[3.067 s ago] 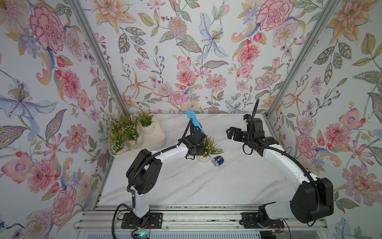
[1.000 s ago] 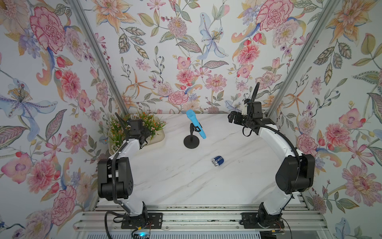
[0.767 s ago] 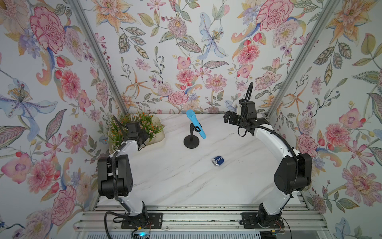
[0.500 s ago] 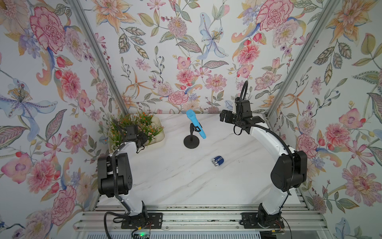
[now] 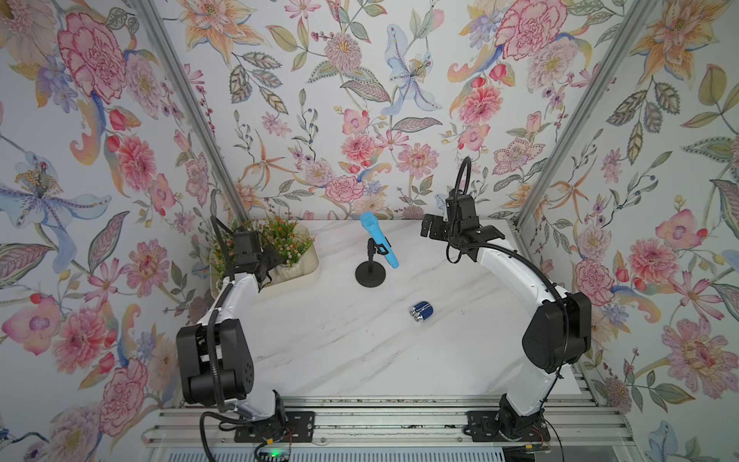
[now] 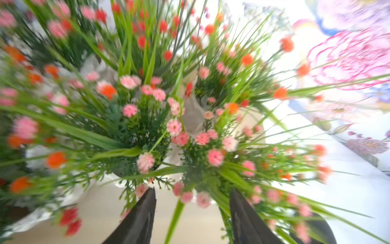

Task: Put the potted gypsophila into the storage box
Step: Place the baby's breath potted plant at the storage box, then reset both arms

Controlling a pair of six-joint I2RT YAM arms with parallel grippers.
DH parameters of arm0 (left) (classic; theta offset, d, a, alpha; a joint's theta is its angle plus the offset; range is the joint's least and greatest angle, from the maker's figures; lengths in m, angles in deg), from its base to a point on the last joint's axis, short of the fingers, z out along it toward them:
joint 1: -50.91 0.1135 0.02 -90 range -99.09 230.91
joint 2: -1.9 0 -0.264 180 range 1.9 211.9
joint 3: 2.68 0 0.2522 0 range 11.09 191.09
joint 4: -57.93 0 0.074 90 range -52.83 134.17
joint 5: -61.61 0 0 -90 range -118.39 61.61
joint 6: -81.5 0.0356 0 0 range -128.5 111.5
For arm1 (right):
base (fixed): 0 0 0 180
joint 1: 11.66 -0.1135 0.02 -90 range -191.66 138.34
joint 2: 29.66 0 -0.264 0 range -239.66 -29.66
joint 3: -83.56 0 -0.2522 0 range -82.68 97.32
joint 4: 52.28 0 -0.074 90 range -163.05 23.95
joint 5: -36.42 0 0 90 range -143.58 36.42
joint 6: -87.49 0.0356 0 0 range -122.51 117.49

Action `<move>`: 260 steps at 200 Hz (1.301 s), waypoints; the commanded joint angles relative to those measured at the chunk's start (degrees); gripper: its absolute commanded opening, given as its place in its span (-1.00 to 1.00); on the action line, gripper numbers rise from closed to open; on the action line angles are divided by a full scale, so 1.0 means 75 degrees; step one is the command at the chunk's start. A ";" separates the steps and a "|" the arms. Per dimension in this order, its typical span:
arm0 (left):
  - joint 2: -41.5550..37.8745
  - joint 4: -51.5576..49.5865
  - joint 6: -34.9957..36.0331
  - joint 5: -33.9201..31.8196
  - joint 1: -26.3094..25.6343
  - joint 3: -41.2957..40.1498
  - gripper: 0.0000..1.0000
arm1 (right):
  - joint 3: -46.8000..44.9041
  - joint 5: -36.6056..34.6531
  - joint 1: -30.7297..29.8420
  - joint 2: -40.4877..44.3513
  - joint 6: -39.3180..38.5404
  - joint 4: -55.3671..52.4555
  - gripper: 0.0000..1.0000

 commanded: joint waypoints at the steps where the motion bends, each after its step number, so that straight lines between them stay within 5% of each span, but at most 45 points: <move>1: -0.0887 -0.0040 0.1286 0.0119 0.0051 0.0014 0.30 | -0.0310 -0.0749 -0.0134 0.0728 0.0108 -0.0289 1.00; 16: -0.1462 0.0435 0.1851 0.0688 0.0043 -0.0402 0.38 | -0.0604 -0.1274 -0.0273 0.1096 0.0050 -0.0471 1.00; 31: -0.2119 0.1034 0.2075 0.1118 0.0041 -0.0967 0.98 | -0.1079 -0.1866 -0.0432 0.1626 -0.0009 -0.0550 1.00; 74: -0.3643 0.2364 0.2307 0.1720 0.0040 -0.2862 0.99 | -0.2980 -0.3156 -0.0630 0.3544 0.0259 -0.0549 1.00; 113: -0.4477 0.4242 0.2037 0.1149 0.0028 -0.4689 0.99 | -0.4254 -0.3283 -0.0483 0.4865 0.0354 -0.0562 1.00; 178: -0.2991 0.8317 0.2989 -0.0708 -0.0158 -0.6635 1.00 | -0.4784 -0.3297 -0.0381 0.5536 0.0749 -0.0562 1.00; 260: -0.0061 1.3032 0.3835 -0.0954 -0.0679 -0.7830 0.99 | -0.5151 -0.4289 -0.0519 0.5724 -0.0020 -0.0316 1.00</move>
